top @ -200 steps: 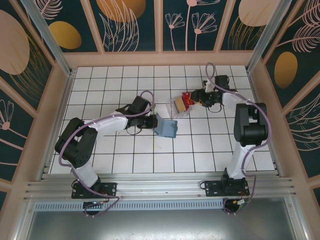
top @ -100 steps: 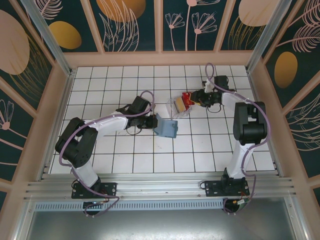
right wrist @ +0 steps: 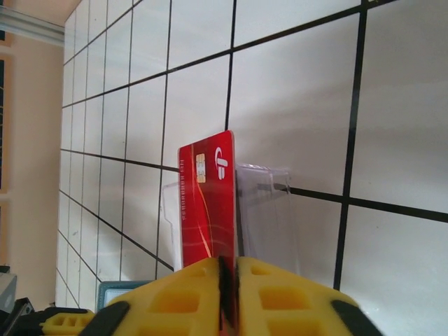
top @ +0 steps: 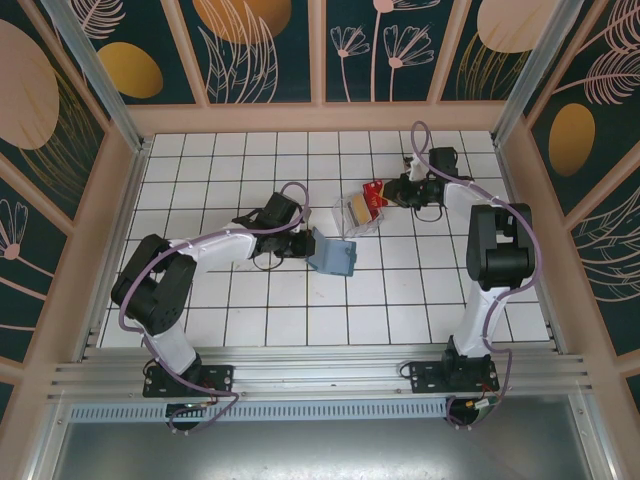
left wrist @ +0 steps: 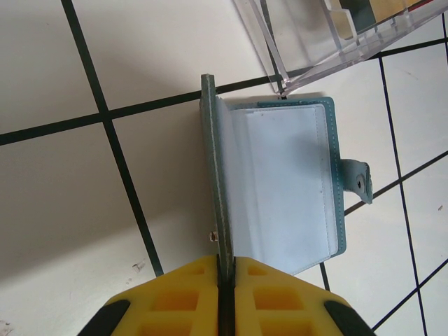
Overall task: Put the credit cards into the card holder
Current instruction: Pick up the credit card from the storage box.
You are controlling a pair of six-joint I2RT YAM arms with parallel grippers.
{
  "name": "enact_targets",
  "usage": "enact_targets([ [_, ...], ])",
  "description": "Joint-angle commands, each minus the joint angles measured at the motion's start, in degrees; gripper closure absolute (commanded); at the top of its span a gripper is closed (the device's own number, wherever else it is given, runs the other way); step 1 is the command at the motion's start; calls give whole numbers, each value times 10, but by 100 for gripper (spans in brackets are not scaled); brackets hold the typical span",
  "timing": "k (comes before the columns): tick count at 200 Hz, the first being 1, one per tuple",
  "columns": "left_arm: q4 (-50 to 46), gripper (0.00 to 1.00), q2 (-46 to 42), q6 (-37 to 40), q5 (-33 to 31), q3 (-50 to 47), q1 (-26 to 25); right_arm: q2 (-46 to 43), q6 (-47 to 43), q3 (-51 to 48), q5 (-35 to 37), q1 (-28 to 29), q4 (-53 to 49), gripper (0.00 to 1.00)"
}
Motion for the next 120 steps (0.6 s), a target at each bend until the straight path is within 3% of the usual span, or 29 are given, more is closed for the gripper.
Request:
enact_targets([
  [1, -2, 88, 5, -3, -6, -5, 1, -18, -10, 5, 17, 0, -15, 91],
  [47, 16, 90, 1, -12, -8, -25, 1, -48, -2, 2, 9, 1, -14, 99],
  [120, 65, 96, -49, -43, -16, -90, 1, -125, 39, -25, -31, 27, -1, 100],
])
